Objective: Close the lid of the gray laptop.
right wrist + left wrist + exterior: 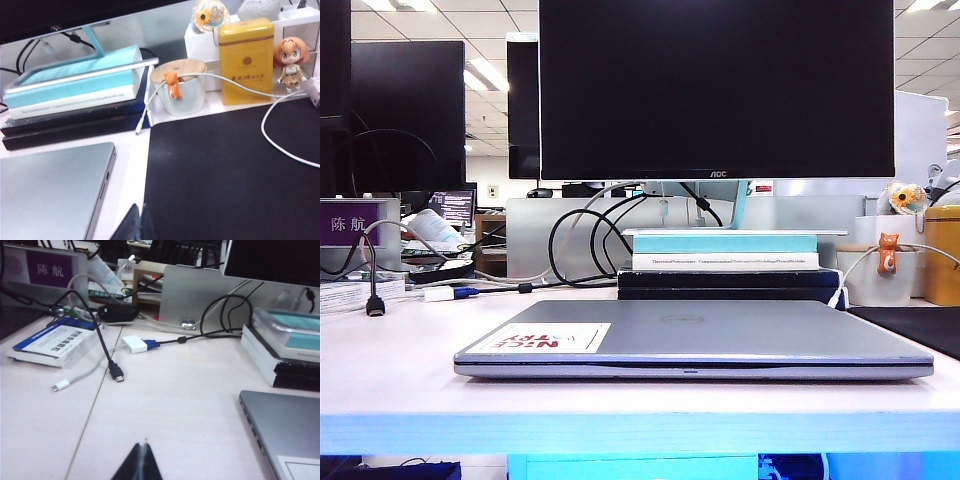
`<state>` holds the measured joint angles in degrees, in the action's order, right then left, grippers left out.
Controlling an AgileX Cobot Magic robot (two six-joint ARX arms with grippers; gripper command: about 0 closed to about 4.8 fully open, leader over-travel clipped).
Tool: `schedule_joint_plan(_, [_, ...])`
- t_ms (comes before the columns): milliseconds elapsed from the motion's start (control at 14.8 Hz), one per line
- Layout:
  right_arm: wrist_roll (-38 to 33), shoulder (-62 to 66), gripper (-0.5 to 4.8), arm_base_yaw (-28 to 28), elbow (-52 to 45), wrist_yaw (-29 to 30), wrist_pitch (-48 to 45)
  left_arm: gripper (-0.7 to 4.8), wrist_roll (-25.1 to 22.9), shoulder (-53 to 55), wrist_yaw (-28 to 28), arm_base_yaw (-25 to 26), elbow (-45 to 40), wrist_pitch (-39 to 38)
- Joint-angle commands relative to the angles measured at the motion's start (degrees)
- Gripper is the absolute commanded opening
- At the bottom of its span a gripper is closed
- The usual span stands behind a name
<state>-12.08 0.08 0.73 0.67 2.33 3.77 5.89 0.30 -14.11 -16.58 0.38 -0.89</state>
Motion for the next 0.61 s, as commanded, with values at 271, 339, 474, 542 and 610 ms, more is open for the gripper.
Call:
schedule_joint_plan(271, [0.33, -0.02, -0.02, 0.02, -0.31, -0.28, -0.46, -0.06, -5.35, -0.22, 1.18, 0.02, 0.0, 1.84])
schedule_joint_plan(339, [0.33, -0.02, -0.02, 0.02, -0.31, -0.31, 0.61, -0.05, -7.41, -0.22, -1.73, 0.02, 0.0, 1.22])
schedule_joint_plan(474, [0.33, -0.02, -0.02, 0.02, -0.31, -1.14, 0.74, -0.06, -7.37, -0.2, -2.49, 0.13, 0.0, 0.9])
schedule_joint_plan(542, [0.33, -0.02, -0.02, 0.02, -0.31, -2.36, 0.74, -0.06, -6.47, -0.2, -2.8, 0.96, 0.0, 0.92])
schedule_joint_plan(610, [0.33, -0.02, -0.02, 0.04, -0.31, -2.86, 0.72, -0.06, -4.94, -0.2, -0.46, 5.29, 0.0, 0.9])
